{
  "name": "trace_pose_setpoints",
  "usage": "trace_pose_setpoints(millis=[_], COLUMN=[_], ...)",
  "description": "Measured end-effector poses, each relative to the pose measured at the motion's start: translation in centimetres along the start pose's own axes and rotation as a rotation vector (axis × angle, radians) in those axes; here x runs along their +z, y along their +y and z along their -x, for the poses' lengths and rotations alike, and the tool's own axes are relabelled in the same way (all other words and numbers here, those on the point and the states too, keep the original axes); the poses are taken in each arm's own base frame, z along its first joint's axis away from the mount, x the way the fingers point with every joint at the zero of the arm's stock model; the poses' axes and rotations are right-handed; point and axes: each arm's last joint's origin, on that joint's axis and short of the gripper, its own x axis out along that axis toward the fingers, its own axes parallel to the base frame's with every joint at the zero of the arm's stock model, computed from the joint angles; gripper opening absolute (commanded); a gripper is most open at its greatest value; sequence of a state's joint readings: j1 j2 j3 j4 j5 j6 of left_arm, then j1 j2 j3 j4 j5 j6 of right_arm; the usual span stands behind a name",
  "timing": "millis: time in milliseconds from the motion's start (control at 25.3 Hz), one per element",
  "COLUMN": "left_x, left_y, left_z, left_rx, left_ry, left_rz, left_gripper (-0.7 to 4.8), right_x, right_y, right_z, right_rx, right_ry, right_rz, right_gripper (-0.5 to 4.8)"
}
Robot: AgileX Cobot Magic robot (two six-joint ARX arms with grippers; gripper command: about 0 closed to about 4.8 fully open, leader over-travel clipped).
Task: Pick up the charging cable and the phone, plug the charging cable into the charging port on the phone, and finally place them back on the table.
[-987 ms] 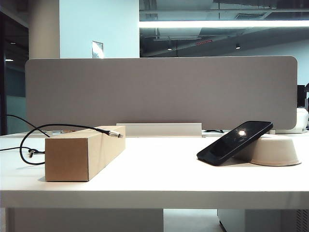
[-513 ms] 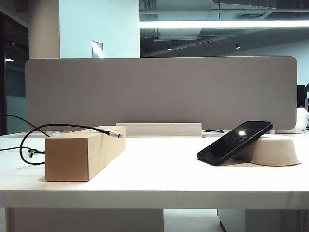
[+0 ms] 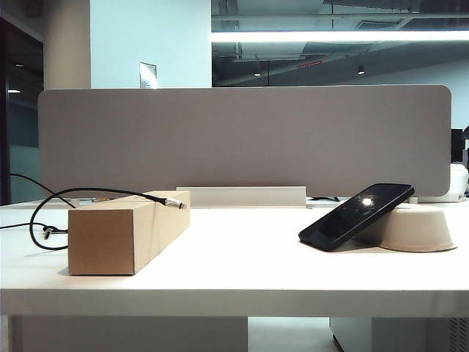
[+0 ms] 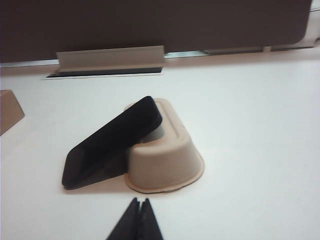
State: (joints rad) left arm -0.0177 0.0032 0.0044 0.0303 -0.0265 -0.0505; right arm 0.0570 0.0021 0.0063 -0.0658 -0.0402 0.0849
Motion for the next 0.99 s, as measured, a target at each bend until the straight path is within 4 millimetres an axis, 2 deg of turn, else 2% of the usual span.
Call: trace_pose_setpoints(millis=[276,474,632,829,987], left_x=[0.7,2.1,3.5,4.9,6.3], left_y=[-0.1,-0.4,-0.5,-0.7,-1.0], left_z=[0.1,0.4,0.5,-0.2,-1.5], left_rx=[-0.037,-0.098,-0.117,-0.169,-0.215], left_ry=[-0.014,-0.039,-0.055,0.000,0.067], left_rz=[0.000,-0.001,-0.002,-0.001,0.004], left_gripper=[-0.06,-0.06,-0.06,-0.06,-0.06], right_x=[0.7,2.3,3.0,4.3,5.6], right_y=[0.2,0.3,0.4,0.6,0.7], right_z=[0.1,0.5,0.6,0.4,-0.1], right_rx=[0.027,0.030,0.031,0.052,0.070], right_ry=[-0.049,-0.075,-0.029,0.024,0.060], right_rz=[-0.028,-0.039,-0.042,-0.047,-0.054], right_gripper=[-0.02,-0.02,-0.02,-0.01,-0.01])
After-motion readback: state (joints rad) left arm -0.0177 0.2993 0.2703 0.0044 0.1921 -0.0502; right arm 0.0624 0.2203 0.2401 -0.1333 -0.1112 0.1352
